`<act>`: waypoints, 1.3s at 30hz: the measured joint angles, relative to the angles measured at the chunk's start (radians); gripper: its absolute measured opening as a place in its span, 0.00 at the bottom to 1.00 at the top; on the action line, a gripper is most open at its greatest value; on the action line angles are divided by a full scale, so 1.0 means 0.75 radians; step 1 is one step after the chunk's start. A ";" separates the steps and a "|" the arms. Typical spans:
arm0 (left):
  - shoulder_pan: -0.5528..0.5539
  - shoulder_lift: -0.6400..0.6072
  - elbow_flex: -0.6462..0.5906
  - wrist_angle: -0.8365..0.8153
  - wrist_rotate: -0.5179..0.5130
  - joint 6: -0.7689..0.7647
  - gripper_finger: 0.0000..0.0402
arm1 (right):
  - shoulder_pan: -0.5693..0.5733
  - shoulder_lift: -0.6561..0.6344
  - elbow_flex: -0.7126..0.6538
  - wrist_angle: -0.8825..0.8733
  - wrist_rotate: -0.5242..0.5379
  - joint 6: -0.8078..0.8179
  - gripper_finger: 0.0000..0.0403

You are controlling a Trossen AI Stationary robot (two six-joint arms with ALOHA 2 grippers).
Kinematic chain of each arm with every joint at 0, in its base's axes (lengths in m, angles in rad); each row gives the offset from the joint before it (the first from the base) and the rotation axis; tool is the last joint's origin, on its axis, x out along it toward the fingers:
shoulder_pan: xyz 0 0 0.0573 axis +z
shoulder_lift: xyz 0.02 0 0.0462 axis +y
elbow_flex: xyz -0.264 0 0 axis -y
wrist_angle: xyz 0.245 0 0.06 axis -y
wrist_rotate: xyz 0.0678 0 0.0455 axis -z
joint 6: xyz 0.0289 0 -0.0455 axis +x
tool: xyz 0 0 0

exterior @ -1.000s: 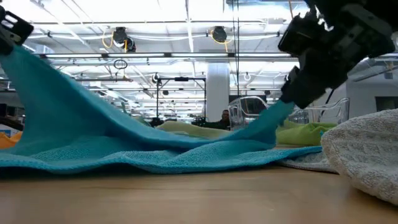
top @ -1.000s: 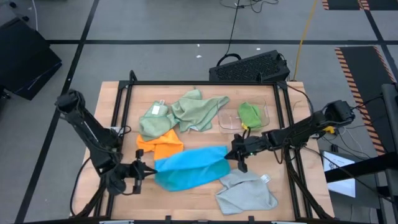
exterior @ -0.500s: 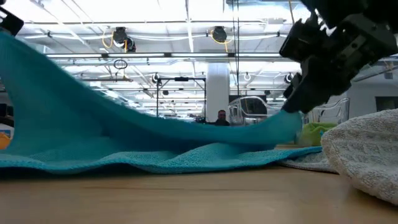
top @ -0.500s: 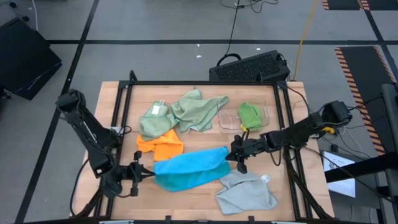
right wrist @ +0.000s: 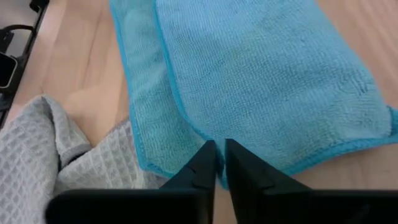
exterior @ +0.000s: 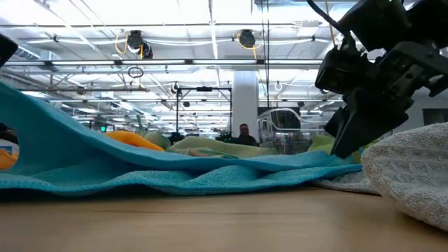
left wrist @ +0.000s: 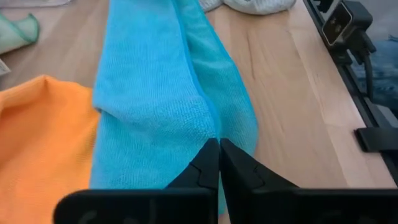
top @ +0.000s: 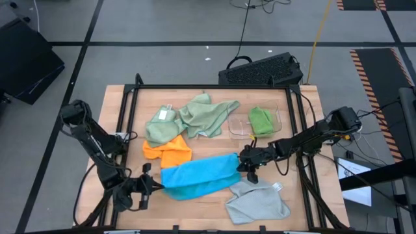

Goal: Fold microfiber towels
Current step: Fold the blue microfiber cloth

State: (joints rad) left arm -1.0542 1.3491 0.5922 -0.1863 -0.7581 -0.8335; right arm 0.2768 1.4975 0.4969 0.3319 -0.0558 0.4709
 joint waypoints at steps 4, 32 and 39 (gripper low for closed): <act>0.001 0.000 0.000 0.005 0.002 -0.020 0.08 | 0.000 -0.006 0.000 0.000 -0.047 -0.001 0.20; 0.001 -0.001 0.000 -0.013 0.008 -0.012 0.01 | 0.176 -0.007 -0.001 -0.069 0.124 -0.373 0.25; 0.001 -0.001 0.000 -0.022 0.001 -0.011 0.01 | 0.254 -0.007 -0.001 -0.074 0.383 -0.559 0.38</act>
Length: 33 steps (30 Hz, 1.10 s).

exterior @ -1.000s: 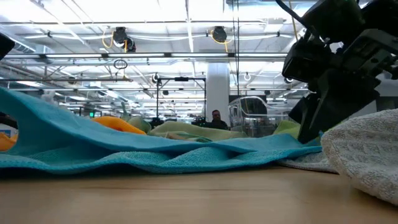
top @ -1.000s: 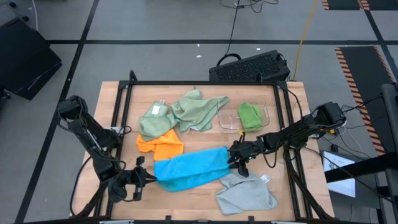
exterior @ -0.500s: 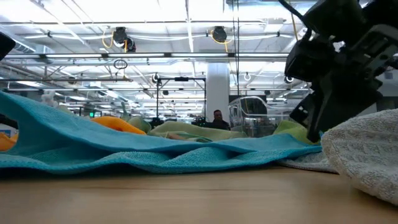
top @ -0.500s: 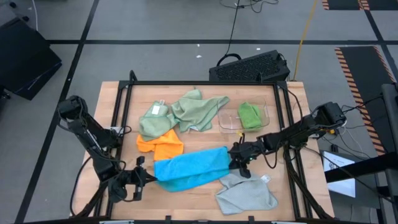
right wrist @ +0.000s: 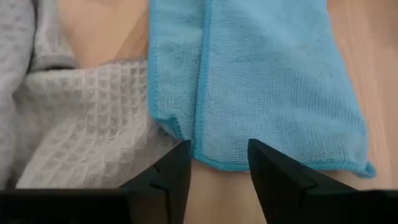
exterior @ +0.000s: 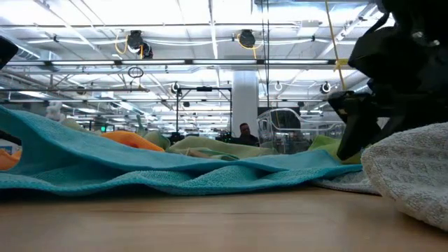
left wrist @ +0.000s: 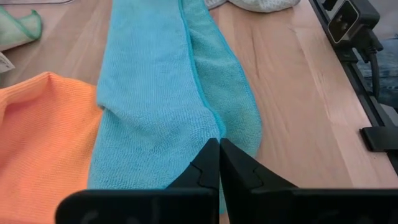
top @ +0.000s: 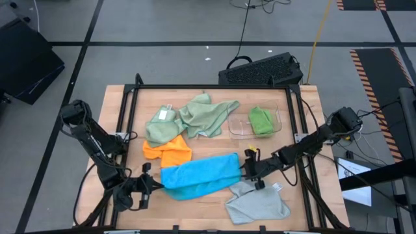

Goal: Fold microfiber towels
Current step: Fold the blue microfiber cloth

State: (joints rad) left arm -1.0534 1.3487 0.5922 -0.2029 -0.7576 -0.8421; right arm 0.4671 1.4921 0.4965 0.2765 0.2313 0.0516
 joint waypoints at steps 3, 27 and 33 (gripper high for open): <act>0.000 0.000 0.000 -0.007 -0.002 -0.002 0.01 | 0.015 0.009 0.000 0.002 0.001 -0.066 0.36; 0.000 -0.001 0.000 -0.013 -0.017 0.002 0.01 | -0.015 -0.053 0.001 0.043 0.026 -0.127 0.01; -0.004 -0.013 -0.001 -0.014 0.002 0.039 0.01 | -0.039 -0.086 0.002 0.075 -0.126 0.107 0.01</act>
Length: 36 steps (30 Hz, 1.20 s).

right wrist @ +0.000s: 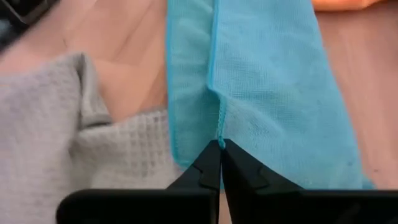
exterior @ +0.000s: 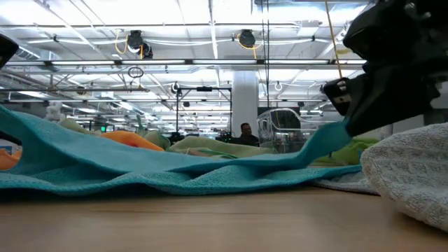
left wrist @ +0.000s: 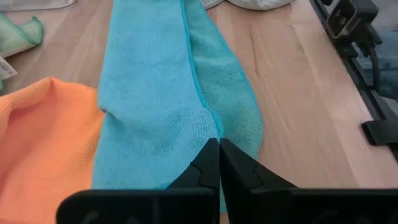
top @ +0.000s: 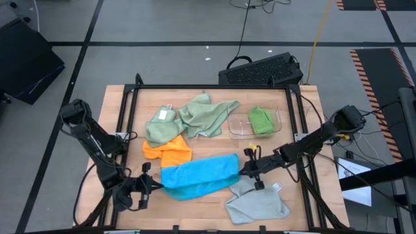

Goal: Fold microfiber towels
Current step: Fold the blue microfiber cloth

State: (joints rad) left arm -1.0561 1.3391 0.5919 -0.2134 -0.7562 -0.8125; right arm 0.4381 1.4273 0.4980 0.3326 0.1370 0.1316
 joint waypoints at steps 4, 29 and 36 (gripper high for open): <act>0.000 -0.029 0.000 0.001 0.002 0.015 0.01 | 0.000 0.000 0.000 0.002 -0.012 0.105 0.00; 0.003 -0.033 0.000 0.012 0.102 -0.272 0.15 | 0.043 0.041 0.000 0.022 0.063 0.217 0.38; -0.017 -0.032 0.000 0.055 0.087 -0.246 0.40 | 0.043 0.040 0.000 0.031 0.023 0.223 0.39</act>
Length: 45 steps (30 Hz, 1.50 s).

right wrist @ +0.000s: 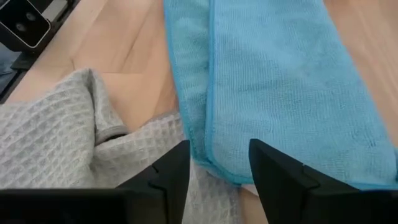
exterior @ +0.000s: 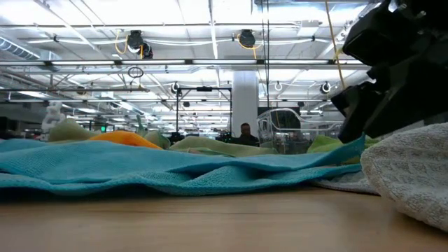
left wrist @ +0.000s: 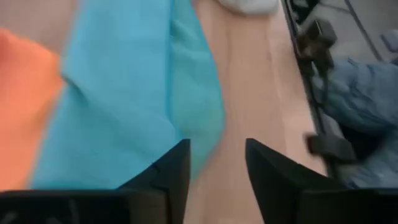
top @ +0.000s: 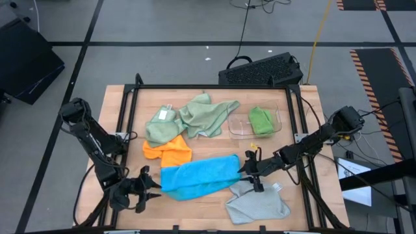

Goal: Fold microfiber towels
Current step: Fold the blue microfiber cloth

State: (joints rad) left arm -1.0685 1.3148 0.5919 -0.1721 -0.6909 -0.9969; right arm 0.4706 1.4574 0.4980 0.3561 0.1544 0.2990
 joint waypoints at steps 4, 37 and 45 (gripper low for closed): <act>0.036 0.000 0.000 -0.071 -0.186 0.014 0.45 | -0.008 0.000 0.000 0.043 0.004 -0.029 0.37; 0.054 0.345 -0.051 0.187 -0.162 0.167 0.54 | -0.053 0.000 0.001 0.097 0.107 -0.062 0.36; 0.054 0.345 -0.050 0.191 -0.122 0.118 0.29 | -0.053 0.001 0.001 0.097 0.109 -0.083 0.36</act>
State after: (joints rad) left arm -1.0283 1.5738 0.5541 -0.0286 -0.7820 -0.9083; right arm 0.4307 1.4578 0.4984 0.4290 0.2359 0.2370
